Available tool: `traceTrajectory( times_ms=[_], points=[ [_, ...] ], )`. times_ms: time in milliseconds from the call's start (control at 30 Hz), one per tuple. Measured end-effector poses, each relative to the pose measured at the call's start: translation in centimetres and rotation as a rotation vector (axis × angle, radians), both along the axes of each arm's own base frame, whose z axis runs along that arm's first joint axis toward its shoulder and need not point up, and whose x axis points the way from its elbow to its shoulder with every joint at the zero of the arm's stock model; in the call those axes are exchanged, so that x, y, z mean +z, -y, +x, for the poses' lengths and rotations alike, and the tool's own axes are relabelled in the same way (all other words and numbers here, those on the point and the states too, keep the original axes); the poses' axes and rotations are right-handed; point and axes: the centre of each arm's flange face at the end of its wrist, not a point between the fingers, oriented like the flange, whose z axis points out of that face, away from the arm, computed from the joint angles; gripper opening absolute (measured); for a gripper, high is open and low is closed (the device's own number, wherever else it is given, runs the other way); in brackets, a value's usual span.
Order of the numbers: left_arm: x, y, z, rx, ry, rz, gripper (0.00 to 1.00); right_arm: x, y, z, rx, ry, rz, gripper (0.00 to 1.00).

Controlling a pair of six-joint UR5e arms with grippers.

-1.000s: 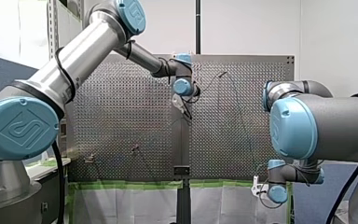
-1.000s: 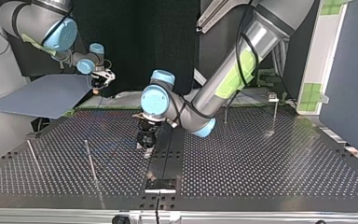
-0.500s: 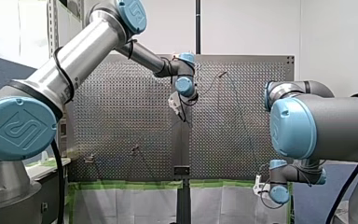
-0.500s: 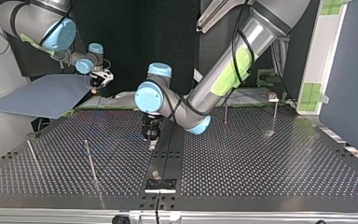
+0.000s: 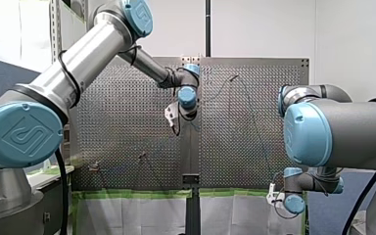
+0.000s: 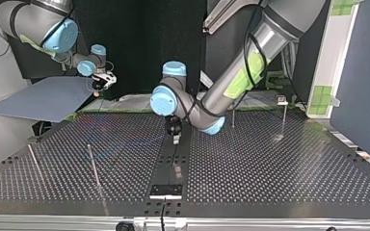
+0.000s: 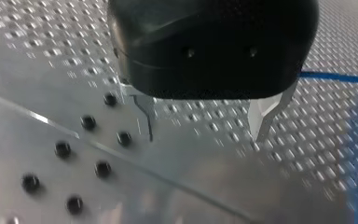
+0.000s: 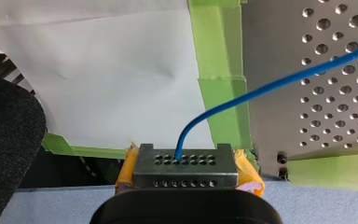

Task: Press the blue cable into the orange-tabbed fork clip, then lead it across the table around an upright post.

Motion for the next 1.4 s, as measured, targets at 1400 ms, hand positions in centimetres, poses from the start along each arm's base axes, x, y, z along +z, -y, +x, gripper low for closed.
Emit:
traceTrajectory(
  times_ms=[1400],
  points=[
    [-14.1, -3.4, -1.5, 0.022, -0.186, 0.355, 1.0, -0.3, 0.1, -0.7, -0.013, 0.004, 0.001, 0.0]
  ],
)
